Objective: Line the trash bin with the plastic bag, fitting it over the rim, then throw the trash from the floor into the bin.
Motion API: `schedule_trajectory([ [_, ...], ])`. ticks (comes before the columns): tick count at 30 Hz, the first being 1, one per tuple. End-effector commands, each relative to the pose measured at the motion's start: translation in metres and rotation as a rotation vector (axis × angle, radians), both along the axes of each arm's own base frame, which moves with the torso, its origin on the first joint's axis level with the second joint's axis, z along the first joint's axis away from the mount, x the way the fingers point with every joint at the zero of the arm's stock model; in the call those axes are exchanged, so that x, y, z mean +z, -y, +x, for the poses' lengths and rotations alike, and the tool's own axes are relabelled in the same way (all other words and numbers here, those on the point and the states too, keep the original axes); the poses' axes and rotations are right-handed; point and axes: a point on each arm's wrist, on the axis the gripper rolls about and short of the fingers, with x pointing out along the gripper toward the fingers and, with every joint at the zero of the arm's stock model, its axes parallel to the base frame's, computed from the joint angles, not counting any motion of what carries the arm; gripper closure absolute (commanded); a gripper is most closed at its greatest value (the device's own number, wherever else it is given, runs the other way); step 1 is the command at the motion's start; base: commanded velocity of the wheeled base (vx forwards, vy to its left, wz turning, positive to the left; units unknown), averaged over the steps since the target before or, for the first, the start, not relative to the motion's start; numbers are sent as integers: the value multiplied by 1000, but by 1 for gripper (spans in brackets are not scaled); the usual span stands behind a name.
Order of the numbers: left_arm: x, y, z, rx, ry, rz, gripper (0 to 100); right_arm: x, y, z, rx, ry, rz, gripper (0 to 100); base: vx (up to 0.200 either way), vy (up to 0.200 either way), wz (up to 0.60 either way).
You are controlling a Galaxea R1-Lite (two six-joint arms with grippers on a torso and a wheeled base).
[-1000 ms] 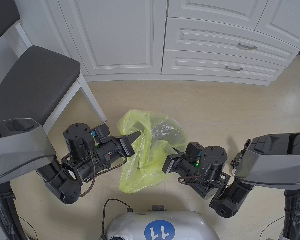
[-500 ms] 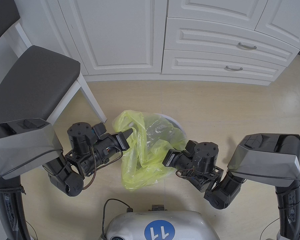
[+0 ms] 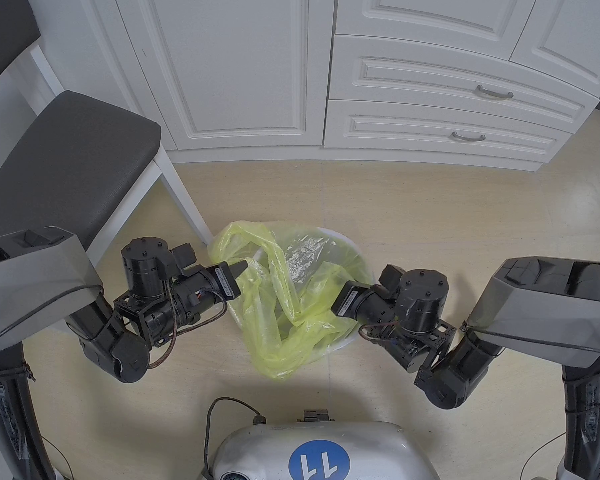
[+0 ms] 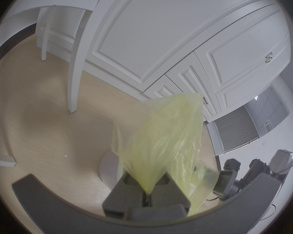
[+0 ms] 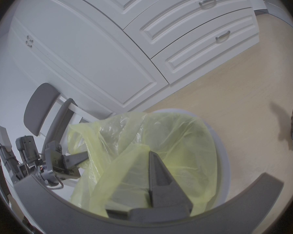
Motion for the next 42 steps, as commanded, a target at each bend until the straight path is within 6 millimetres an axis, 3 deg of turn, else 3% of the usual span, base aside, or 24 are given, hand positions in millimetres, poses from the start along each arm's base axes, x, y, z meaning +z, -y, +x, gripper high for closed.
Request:
schedule_trajectory([
  [1, -4, 6, -2, -17, -11, 4, 100, 23, 14, 4, -33, 40, 28, 100, 0, 0, 0],
  [7, -23, 15, -3, -31, -58, 23, 100, 27, 25, 12, -68, 23, 13, 100, 0, 0, 0],
  [8, -26, 17, -3, -36, -63, 24, 100, 28, 27, 12, -71, 25, 15, 0, 0, 0, 0],
  [16, -25, 23, -6, -50, -59, 23, 100, 34, 33, 15, -86, 45, 26, 0, 0, 0, 0],
  [22, -17, 19, -6, -41, -41, 15, 100, 52, 42, 13, -103, 76, 45, 0, 0, 0, 0],
  [27, 3, 9, -9, -20, 2, -1, 100, 60, 63, 10, -112, 95, -19, 0, 0, 0, 0],
  [31, 22, 0, -14, -9, 40, -15, 100, 49, 90, 12, -124, 102, -181, 0, 0, 0, 0],
  [35, 27, -3, -15, -4, 38, -15, 100, 38, 112, 9, -157, 92, -364, 0, 0, 0, 0],
  [42, 36, -4, -17, -3, -9, 4, 100, 43, 136, -14, -155, 27, -584, 0, 0, 0, 0],
])
